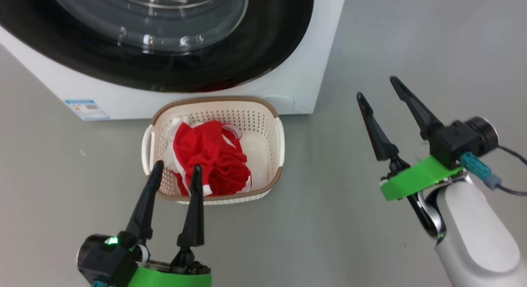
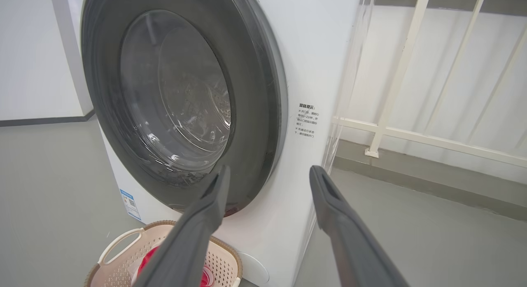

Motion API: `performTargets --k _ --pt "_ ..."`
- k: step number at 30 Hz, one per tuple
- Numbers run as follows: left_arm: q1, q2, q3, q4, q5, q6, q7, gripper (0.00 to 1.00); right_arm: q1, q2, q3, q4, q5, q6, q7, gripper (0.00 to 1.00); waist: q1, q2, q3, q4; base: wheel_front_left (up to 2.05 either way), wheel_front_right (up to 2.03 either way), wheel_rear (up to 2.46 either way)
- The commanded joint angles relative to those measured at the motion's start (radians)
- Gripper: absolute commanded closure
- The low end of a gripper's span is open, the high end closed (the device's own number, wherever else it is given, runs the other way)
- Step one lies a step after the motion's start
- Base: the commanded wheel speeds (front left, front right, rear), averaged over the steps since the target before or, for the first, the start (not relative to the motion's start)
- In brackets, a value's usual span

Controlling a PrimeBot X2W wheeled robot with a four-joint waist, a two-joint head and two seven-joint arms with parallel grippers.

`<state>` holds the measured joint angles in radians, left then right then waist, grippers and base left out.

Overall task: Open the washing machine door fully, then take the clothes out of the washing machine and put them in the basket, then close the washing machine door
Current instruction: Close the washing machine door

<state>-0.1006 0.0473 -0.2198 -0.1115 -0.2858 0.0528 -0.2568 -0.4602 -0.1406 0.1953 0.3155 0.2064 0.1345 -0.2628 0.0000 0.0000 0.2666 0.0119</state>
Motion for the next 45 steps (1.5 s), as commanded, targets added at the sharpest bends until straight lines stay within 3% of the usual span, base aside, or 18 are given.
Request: performTargets --k 1,18,45 --pt "0.006 0.003 0.04 -0.016 0.006 0.004 -0.005 0.0 0.034 0.014 -0.006 -0.037 -0.013 -0.004 0.001 0.0 0.0 0.0 -0.047 -0.038 0.0 0.0 0.0" --pt "0.093 0.003 0.116 0.061 0.026 -0.004 -0.005 0.0 0.283 0.053 -0.172 -0.176 -0.084 -0.004 0.001 0.0 0.0 0.0 -0.187 -0.092 0.0 0.0 0.0" --pt "0.222 0.003 0.235 0.059 0.11 -0.042 -0.005 0.0 0.572 0.081 -0.224 -0.379 -0.118 -0.004 0.001 0.0 0.0 0.0 -0.304 -0.125 0.0 0.0 0.0"
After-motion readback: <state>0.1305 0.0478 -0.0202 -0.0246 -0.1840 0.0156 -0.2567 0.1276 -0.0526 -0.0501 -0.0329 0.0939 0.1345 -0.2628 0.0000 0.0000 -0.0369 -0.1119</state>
